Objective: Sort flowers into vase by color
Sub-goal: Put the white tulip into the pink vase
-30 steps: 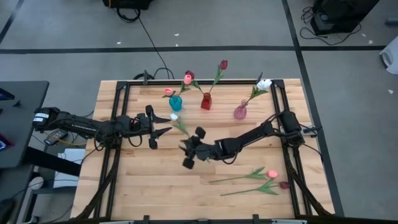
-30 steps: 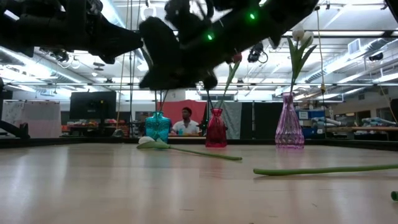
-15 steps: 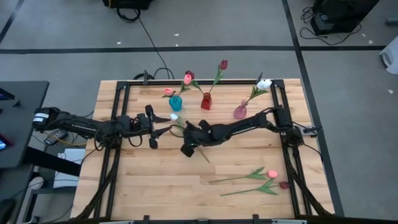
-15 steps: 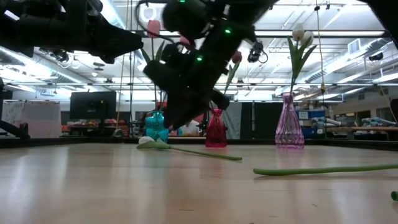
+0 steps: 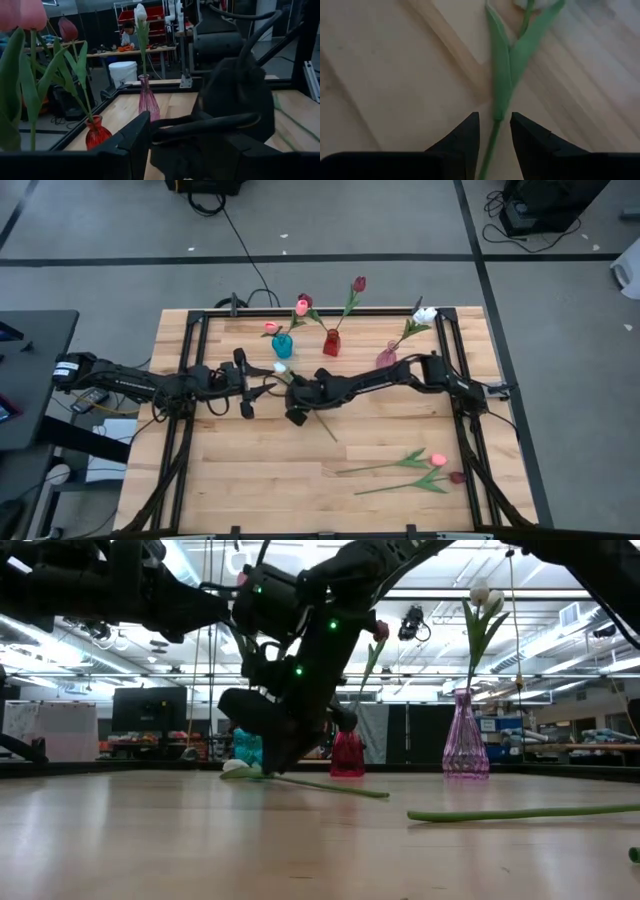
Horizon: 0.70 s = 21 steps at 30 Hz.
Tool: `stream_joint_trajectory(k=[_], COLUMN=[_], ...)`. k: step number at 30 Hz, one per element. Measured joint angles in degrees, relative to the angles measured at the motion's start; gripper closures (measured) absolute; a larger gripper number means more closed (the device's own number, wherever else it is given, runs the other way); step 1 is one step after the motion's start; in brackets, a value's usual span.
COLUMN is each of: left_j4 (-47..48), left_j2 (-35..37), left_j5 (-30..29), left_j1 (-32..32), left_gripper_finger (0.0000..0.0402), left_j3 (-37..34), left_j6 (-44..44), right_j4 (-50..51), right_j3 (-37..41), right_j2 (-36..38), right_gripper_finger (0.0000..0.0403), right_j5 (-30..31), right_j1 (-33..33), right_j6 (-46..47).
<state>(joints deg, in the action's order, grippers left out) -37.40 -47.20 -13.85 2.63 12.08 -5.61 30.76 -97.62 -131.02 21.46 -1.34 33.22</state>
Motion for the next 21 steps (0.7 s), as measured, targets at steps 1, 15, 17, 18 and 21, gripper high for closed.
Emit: stream_joint_trajectory(k=[1,15,17,18,21], left_j4=[0.1,0.06,0.11,0.27,2.39], left_j2=[0.0,0.0,0.0,0.04,1.18], left_j5=[-0.03,-0.04,0.0,0.04,-0.03], left_j1=[0.0,0.0,0.02,0.03,0.04], left_gripper_finger=[0.0235,0.0235,0.0235,0.0235,0.0235], left_j3=[0.0,0.0,0.0,0.0,0.0], left_j6=[0.0,-0.07,-0.05,-0.13,-1.34], right_j4=[0.1,-0.13,0.69,1.89,5.46], right_j3=[0.0,0.17,0.17,0.22,0.4], right_j2=[-0.25,-0.94,-0.69,-0.27,1.34], right_gripper_finger=[0.0282,0.0389,0.0393,0.0395,0.0397], right_j5=[-0.17,-3.4,-2.83,-2.51,-2.19], right_j1=[0.3,1.74,1.74,1.66,1.19], right_j6=[-0.02,0.06,0.08,0.08,0.06])
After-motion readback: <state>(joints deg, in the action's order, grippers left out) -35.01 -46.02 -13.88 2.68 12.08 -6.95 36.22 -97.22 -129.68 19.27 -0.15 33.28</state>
